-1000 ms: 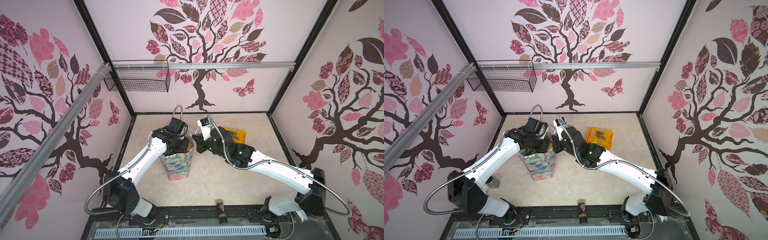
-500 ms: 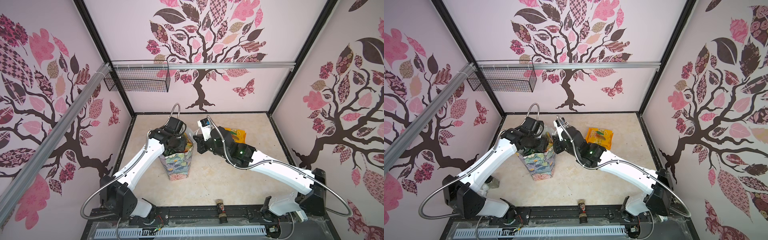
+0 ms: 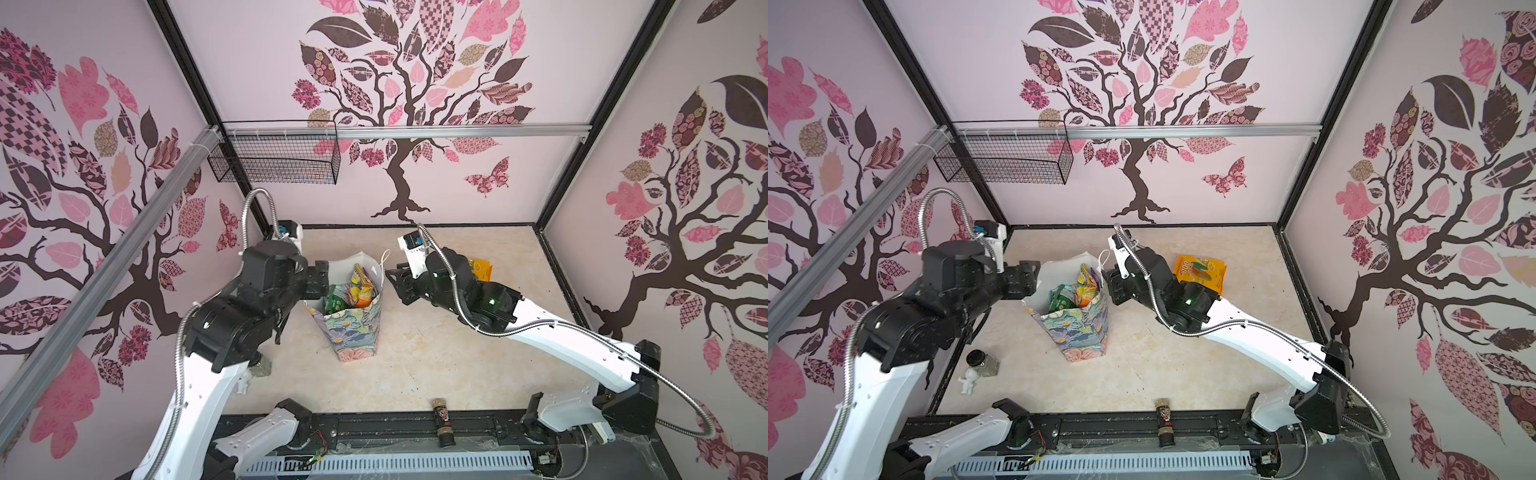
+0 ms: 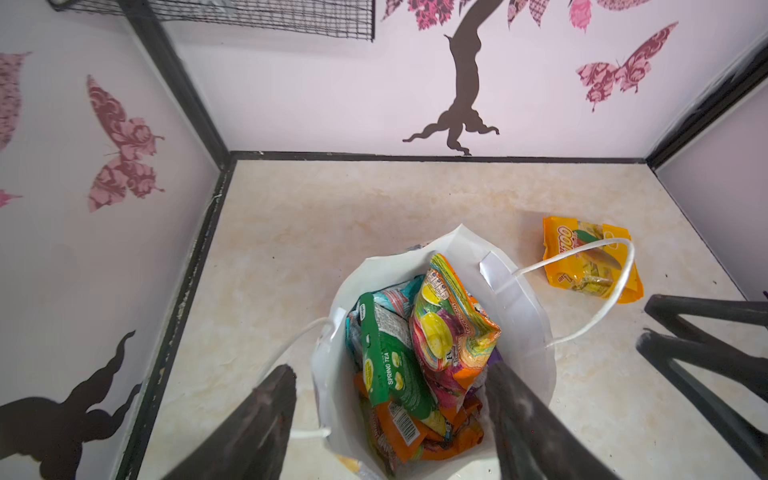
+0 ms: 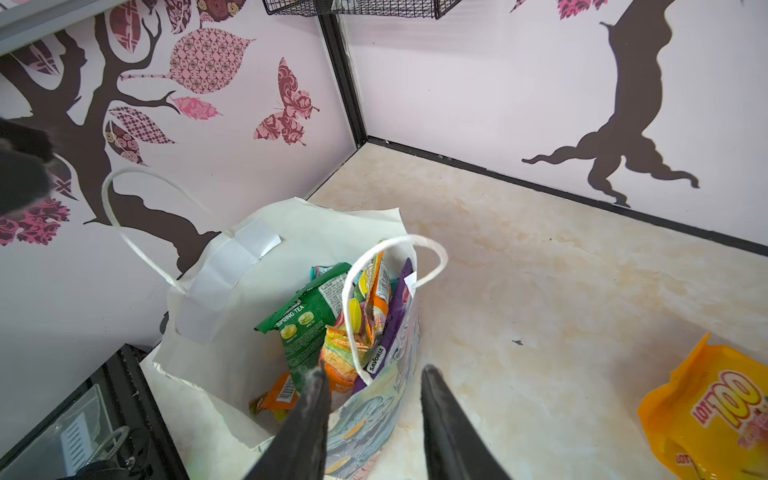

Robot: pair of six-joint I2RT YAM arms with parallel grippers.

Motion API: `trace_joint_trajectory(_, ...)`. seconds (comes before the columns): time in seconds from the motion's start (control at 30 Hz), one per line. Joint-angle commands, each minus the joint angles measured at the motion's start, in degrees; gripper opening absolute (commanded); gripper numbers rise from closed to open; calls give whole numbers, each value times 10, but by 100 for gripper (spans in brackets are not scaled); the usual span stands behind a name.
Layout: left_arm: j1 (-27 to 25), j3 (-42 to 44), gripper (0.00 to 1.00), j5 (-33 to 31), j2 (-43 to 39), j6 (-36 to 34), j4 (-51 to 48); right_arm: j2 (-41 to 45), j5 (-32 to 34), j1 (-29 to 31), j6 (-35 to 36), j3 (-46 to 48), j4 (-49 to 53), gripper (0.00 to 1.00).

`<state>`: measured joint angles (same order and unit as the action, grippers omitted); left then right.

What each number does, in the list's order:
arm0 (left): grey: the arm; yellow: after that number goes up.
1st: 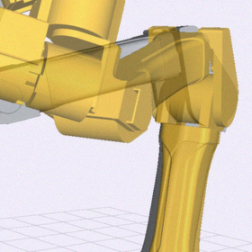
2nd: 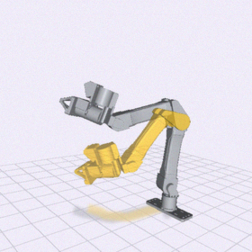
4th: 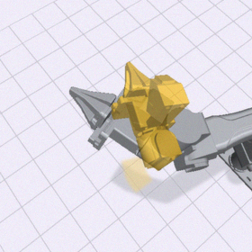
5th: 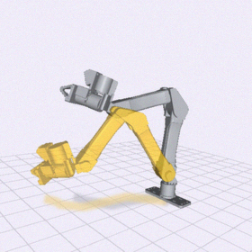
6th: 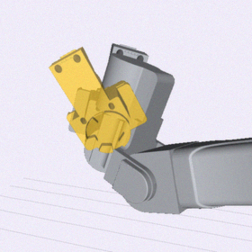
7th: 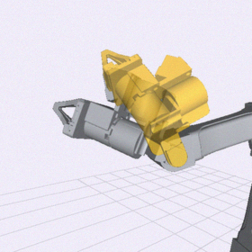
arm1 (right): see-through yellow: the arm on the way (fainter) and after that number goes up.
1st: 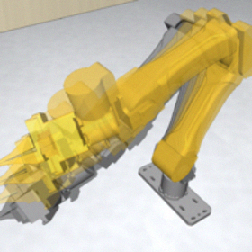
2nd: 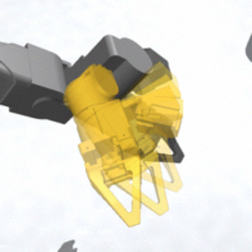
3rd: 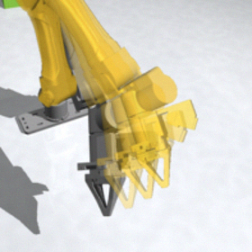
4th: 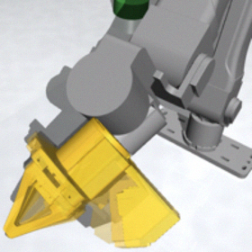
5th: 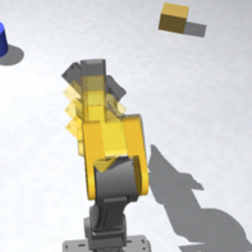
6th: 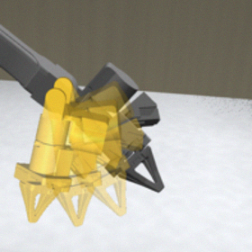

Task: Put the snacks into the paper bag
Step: 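Move the open right gripper over the yellow LOT100 packet while the left gripper draws back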

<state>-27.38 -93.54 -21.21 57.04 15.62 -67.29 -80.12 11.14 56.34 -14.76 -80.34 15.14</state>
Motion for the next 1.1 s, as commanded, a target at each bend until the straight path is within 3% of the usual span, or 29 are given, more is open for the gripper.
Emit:
trace_joint_trajectory(0.0,0,-5,79,-76,-34,27,-61,48,7,1,9,-16,16,40)
trace_joint_trajectory(0.13,1,88,84,-83,-121,50,-27,81,45,-2,18,5,53,36)
trace_joint_trajectory(0.23,1,143,89,-58,-173,35,29,96,71,-17,28,21,96,42)
trace_joint_trajectory(0.4,2,155,89,-74,-151,31,27,99,243,-25,41,36,188,53)
trace_joint_trajectory(0.47,5,166,89,-68,-132,29,34,96,280,-41,44,53,201,58)
trace_joint_trajectory(0.53,22,180,89,-54,-116,26,47,95,257,-72,44,75,197,61)
trace_joint_trajectory(0.63,93,201,88,-1,-99,17,65,89,197,-128,48,115,168,64)
trace_joint_trajectory(0.8,221,247,86,161,-94,5,109,2,243,-151,71,131,156,73)
trace_joint_trajectory(1.07,243,283,77,228,-90,-5,156,-93,226,-167,96,141,94,78)
